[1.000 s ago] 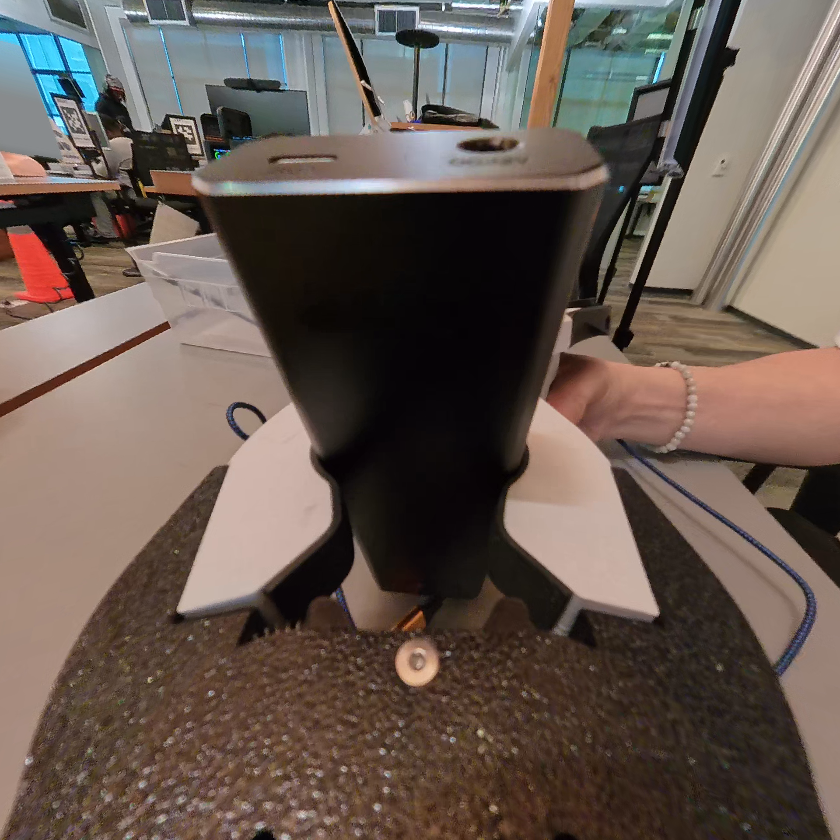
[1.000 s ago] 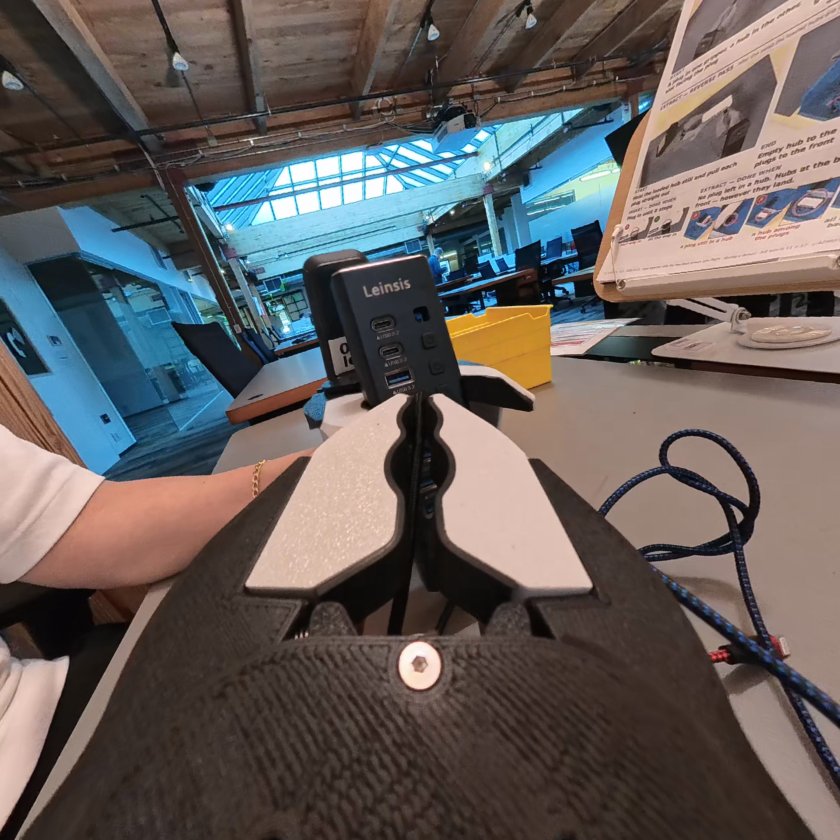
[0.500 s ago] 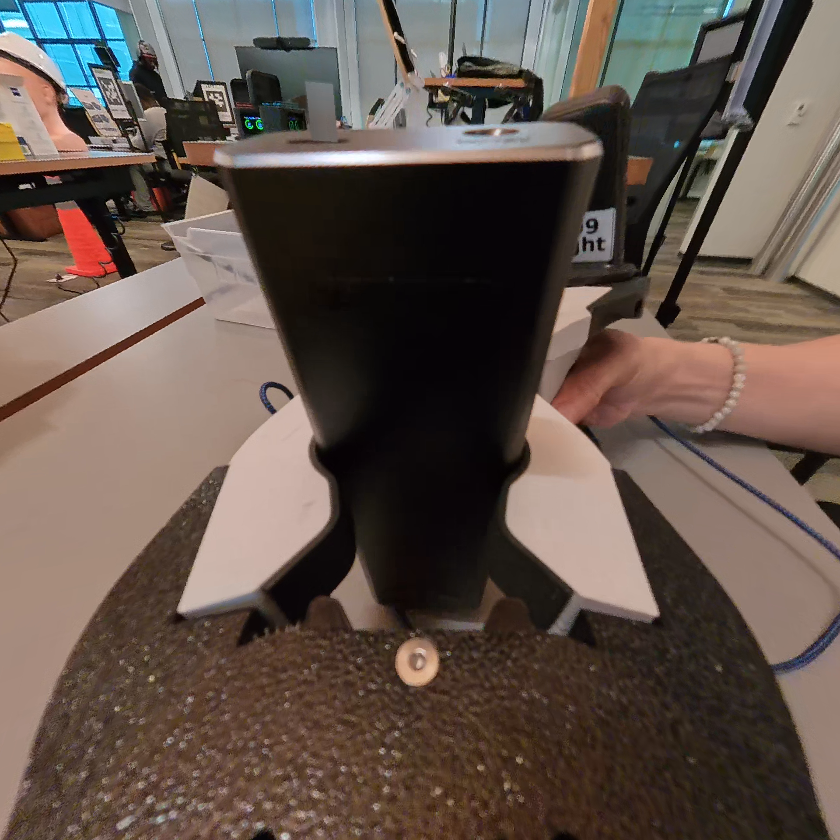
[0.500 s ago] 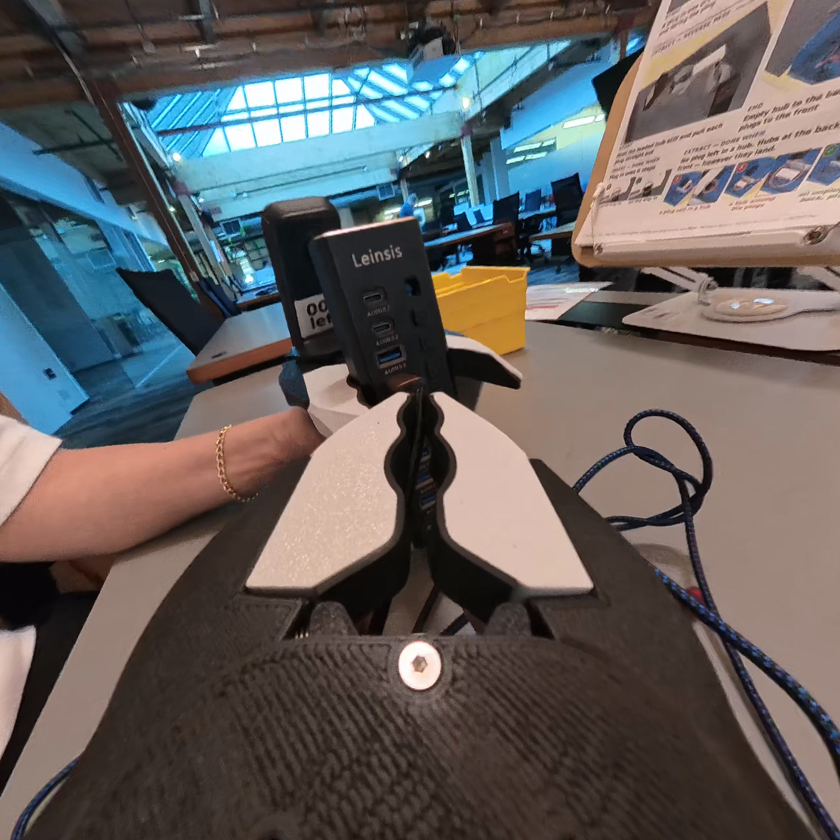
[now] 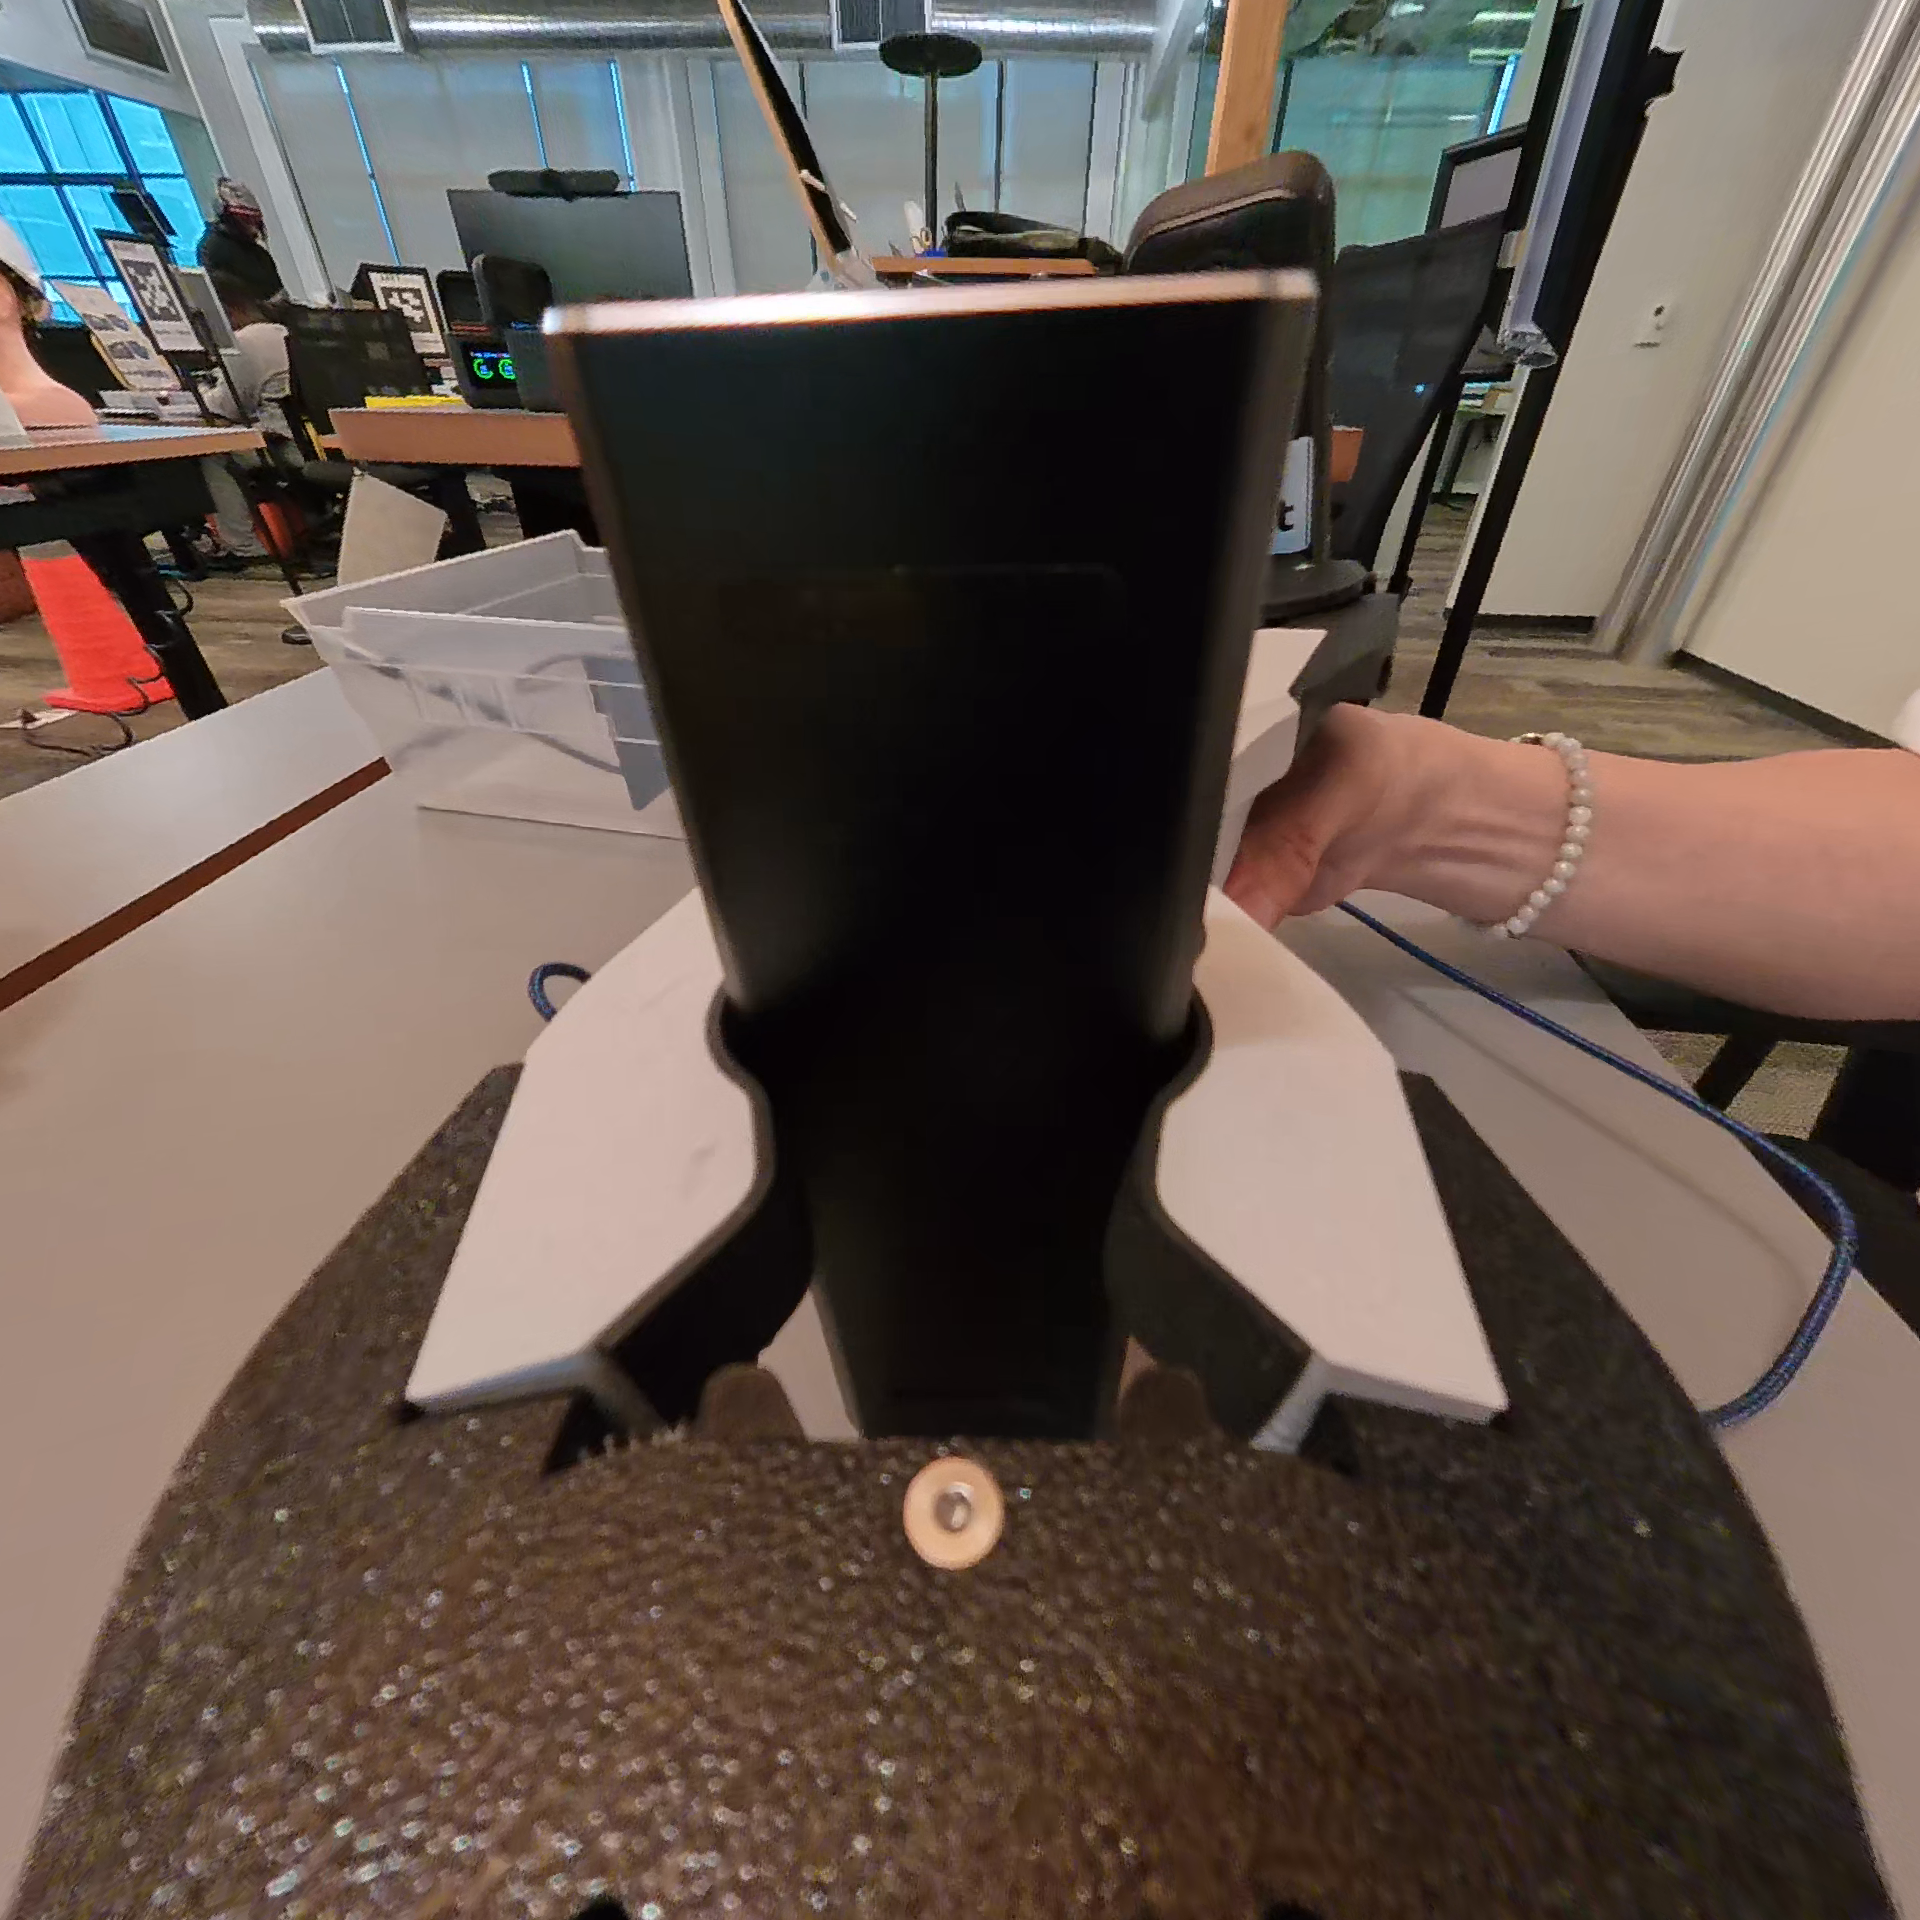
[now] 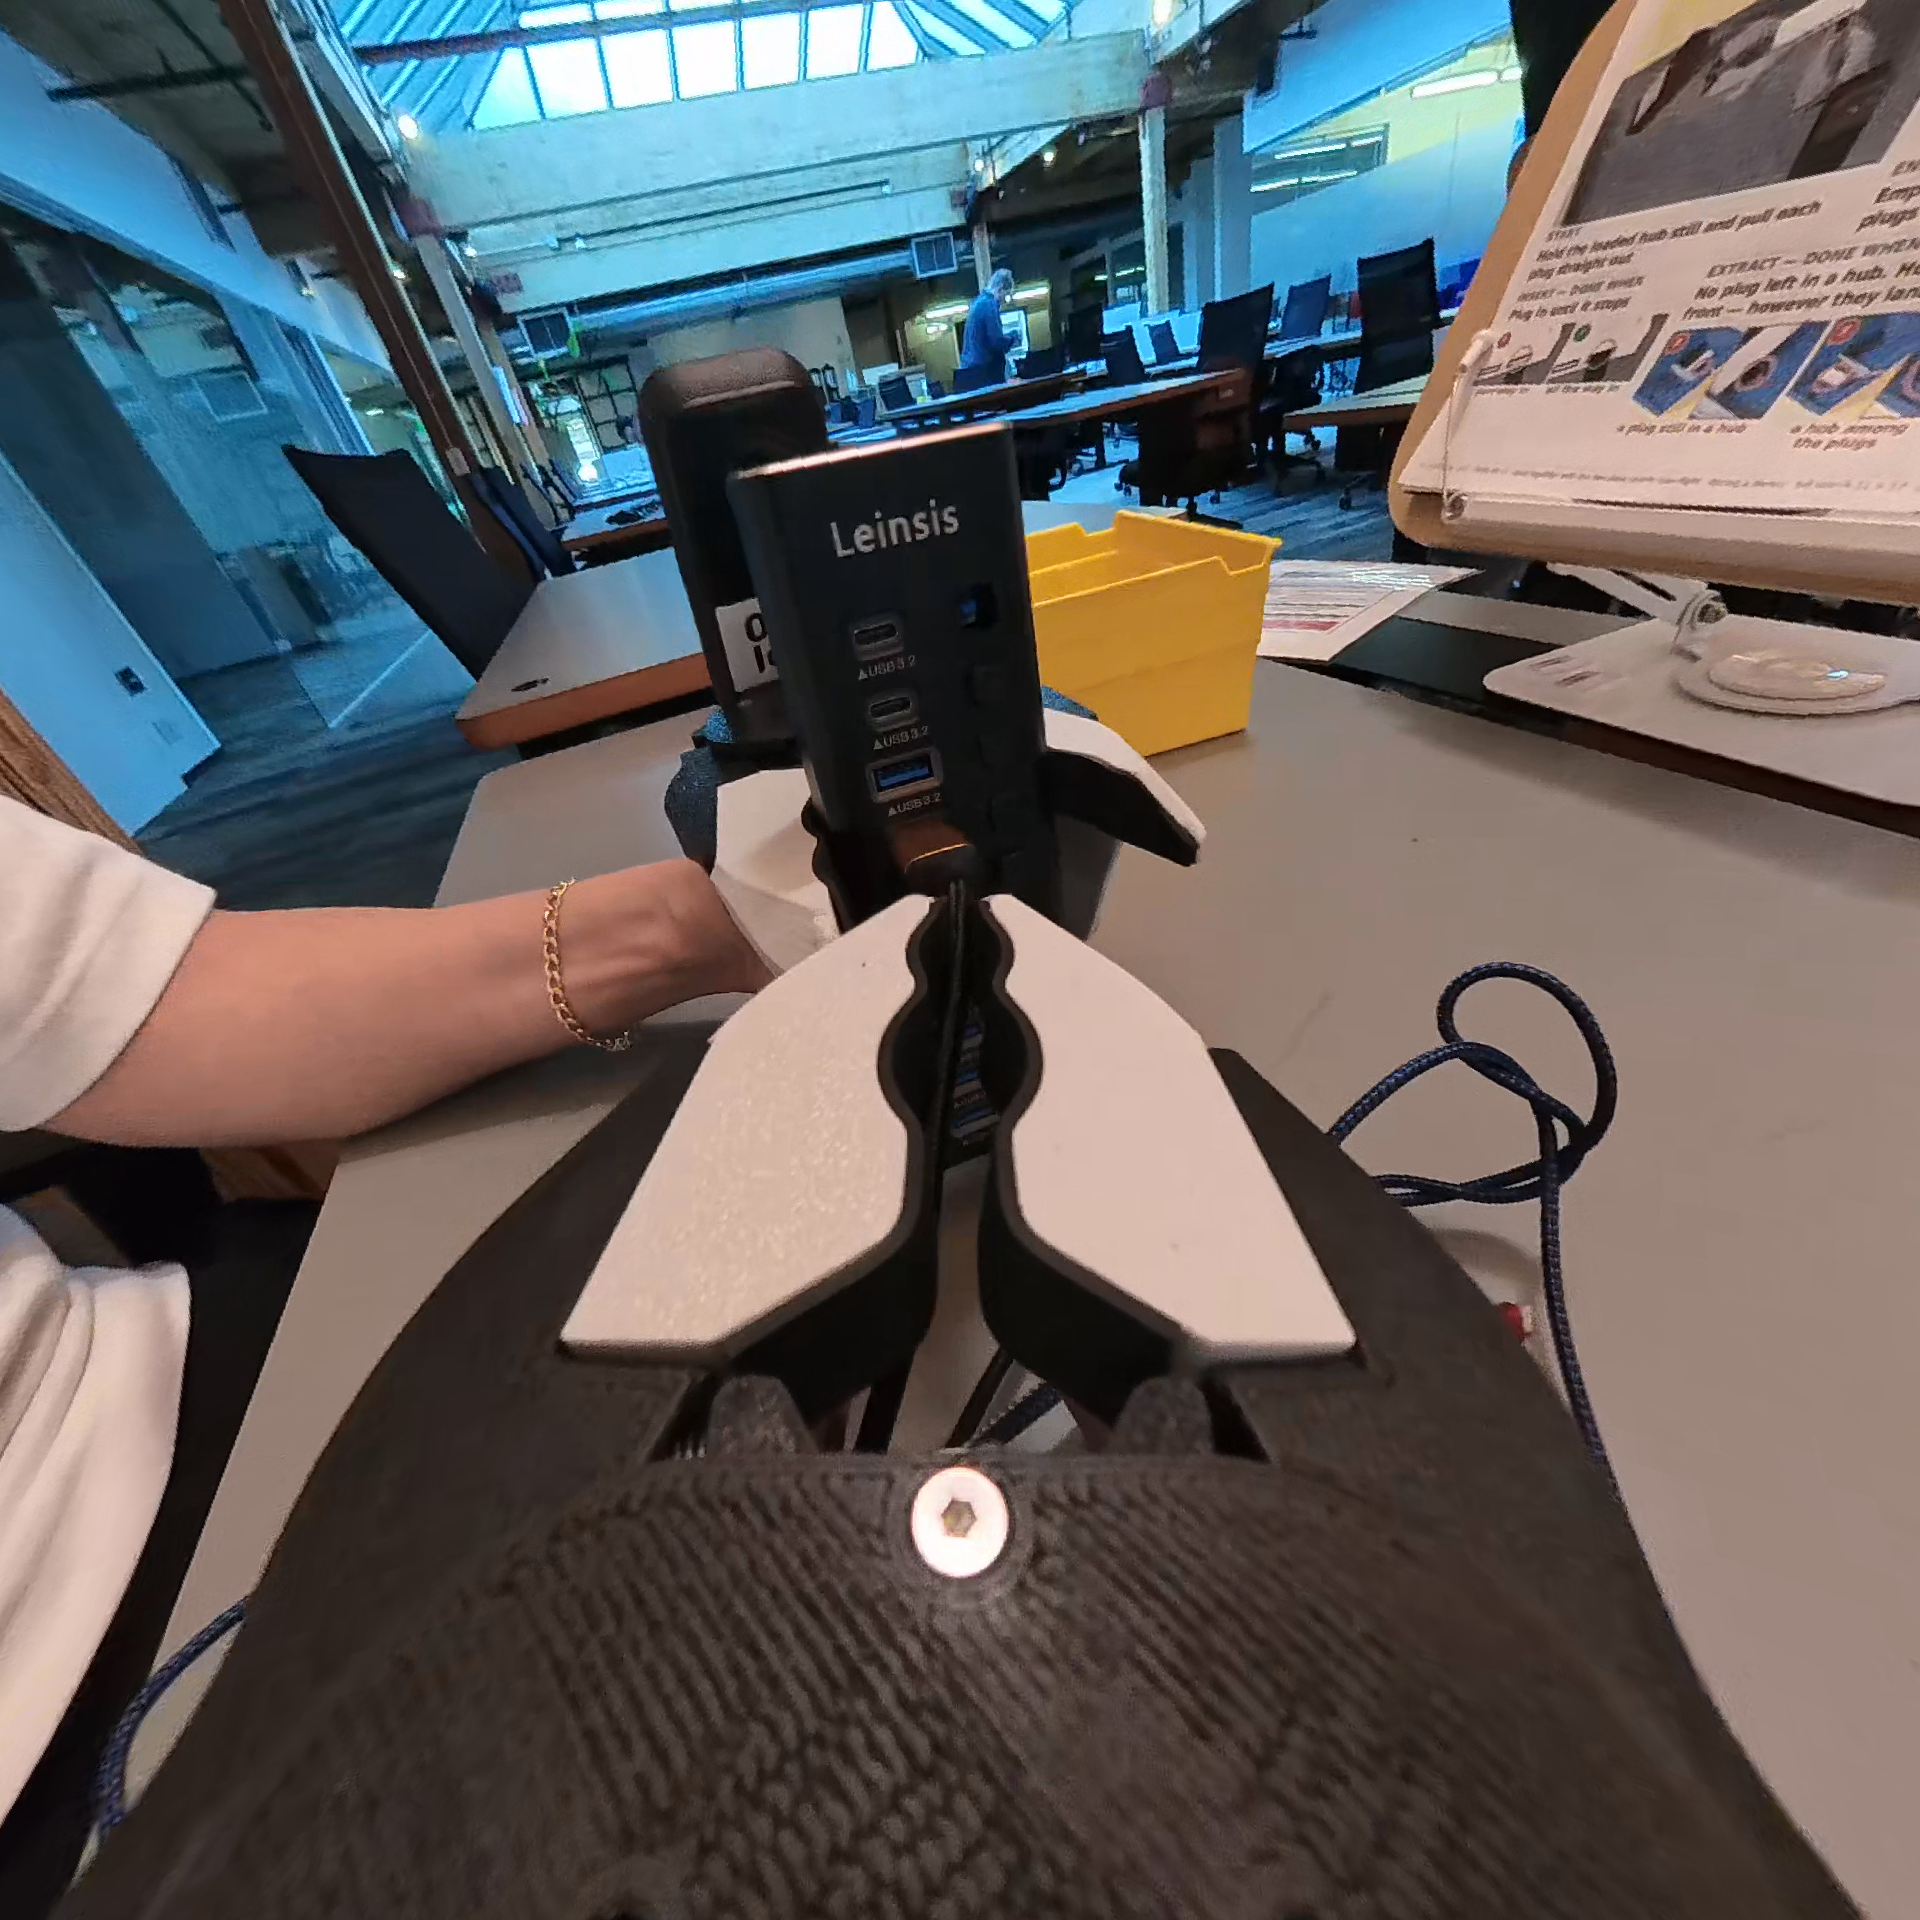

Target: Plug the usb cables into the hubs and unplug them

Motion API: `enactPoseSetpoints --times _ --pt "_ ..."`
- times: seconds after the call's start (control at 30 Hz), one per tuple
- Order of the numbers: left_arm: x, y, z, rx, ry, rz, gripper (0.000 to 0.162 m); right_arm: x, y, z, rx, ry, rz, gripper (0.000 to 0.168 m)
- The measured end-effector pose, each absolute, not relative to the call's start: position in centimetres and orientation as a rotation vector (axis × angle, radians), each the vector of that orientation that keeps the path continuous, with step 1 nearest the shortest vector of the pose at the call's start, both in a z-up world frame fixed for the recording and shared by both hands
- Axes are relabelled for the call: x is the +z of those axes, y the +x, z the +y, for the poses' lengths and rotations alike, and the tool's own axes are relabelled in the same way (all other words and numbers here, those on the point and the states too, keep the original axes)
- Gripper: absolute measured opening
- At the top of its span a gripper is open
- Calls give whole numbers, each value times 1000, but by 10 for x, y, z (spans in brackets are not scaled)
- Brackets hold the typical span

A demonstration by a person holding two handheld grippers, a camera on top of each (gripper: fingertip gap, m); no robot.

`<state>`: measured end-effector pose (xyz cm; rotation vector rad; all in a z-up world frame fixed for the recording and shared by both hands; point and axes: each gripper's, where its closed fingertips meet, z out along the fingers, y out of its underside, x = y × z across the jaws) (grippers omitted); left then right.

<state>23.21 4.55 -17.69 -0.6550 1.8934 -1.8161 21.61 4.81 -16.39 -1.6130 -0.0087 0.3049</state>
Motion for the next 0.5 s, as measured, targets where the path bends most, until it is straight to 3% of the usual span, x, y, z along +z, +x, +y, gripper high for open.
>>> enactPoseSetpoints --times 0.5 --pt "-179 229 42 -1807 -630 1935 73 -168 216 44 332 -1666 -25 5"
